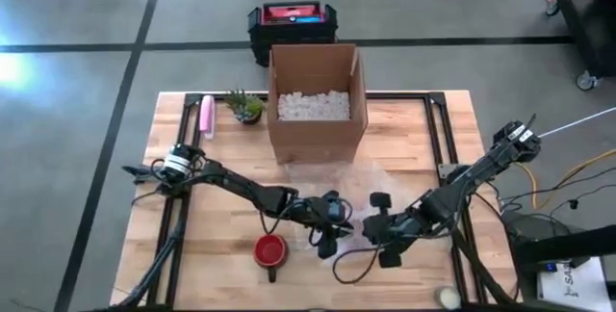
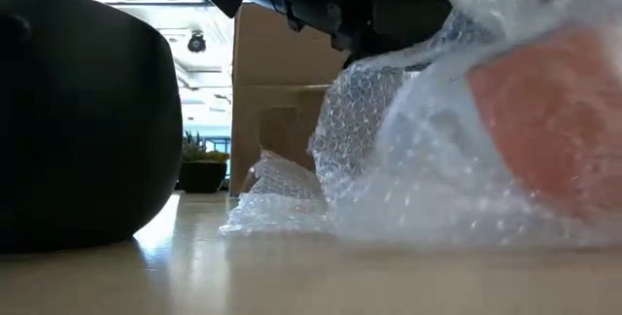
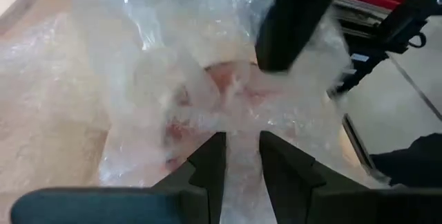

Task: Wrap mug
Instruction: Wrap the orange mug with the bubble wrap on top

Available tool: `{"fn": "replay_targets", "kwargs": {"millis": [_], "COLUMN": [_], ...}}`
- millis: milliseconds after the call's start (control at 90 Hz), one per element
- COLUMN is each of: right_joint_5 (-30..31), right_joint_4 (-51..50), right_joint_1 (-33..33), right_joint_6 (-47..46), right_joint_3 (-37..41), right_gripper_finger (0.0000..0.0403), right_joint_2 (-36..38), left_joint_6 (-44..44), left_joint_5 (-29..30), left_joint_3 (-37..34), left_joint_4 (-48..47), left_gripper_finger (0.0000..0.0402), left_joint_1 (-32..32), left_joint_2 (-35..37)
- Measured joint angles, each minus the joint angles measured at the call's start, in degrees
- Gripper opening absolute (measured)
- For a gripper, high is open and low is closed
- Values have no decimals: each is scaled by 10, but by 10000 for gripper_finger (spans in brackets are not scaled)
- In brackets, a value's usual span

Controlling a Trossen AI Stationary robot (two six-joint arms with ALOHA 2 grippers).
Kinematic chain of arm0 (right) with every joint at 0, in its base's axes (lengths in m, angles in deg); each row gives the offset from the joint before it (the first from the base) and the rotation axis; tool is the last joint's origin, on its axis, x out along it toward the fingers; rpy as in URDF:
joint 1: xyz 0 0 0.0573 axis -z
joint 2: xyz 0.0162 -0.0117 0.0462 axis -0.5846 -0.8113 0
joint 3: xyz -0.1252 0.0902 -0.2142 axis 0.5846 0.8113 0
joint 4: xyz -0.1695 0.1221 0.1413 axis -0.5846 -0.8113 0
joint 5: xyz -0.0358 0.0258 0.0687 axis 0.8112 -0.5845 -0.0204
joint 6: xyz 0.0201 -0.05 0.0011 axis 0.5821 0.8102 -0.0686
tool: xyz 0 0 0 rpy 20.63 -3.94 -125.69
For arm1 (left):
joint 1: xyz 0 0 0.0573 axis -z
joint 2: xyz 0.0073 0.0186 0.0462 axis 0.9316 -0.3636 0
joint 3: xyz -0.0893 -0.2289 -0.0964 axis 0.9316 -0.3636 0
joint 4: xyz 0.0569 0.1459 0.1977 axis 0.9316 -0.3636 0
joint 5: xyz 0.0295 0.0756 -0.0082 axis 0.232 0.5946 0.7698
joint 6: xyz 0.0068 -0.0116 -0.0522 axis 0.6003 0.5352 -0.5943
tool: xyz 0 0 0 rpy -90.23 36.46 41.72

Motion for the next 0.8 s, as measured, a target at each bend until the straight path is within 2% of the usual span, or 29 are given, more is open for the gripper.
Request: {"fn": "replay_targets", "kwargs": {"millis": [356,467,533,633,700,800], "right_joint_5": [-40,-41,-41,-43,-43,-44], "right_joint_4": [23,23,21,18,16,14], "right_joint_1": [3,3,3,3,3,3], "right_joint_6": [-15,-14,-13,-14,-14,-13], "right_joint_3": [20,19,20,21,22,23], "right_gripper_finger": [2,2,2,2,2,2], "right_joint_2": [-92,-108,-108,-103,-99,-92], "left_joint_6": [-10,-14,-5,18,25,21], "left_joint_5": [-1,-16,-30,-22,3,79], "left_joint_3": [1,33,69,142,193,240], "left_joint_4": [13,-20,-99,-284,-414,-584], "left_gripper_finger": [75,75,75,75,75,75], "left_joint_1": [0,0,0,1,6,23], "left_joint_2": [-2,-2,6,21,27,28]}}
